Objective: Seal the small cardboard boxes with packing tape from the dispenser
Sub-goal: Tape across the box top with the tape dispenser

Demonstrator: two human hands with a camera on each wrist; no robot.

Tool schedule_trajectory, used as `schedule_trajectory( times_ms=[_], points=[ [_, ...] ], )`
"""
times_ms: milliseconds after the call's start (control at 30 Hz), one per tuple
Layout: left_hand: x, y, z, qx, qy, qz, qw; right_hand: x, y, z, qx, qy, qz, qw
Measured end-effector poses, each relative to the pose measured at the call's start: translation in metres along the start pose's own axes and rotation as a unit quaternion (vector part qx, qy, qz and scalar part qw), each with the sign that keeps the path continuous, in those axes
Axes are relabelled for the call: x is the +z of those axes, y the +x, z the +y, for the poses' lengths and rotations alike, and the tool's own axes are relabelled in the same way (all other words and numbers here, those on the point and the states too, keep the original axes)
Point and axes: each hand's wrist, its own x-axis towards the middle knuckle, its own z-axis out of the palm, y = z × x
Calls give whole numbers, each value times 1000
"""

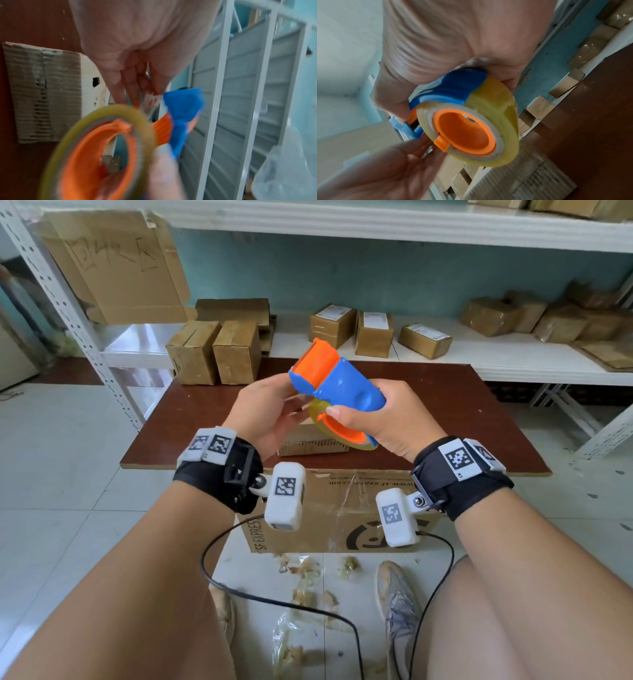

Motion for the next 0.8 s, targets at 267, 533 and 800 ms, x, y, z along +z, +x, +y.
schedule_trajectory(
  times_ms=[267, 533, 800],
  points=[
    [-7, -11, 10, 30, 23, -36, 999, -3, -6, 5, -18, -26, 18, 999],
    [-7, -17, 6, 62, 53, -59, 995, -7, -7, 11, -8, -16, 13, 1000],
    [-1, -6, -1, 19, 29, 64, 997, 2, -1, 13, -4, -114, -12, 993]
  ],
)
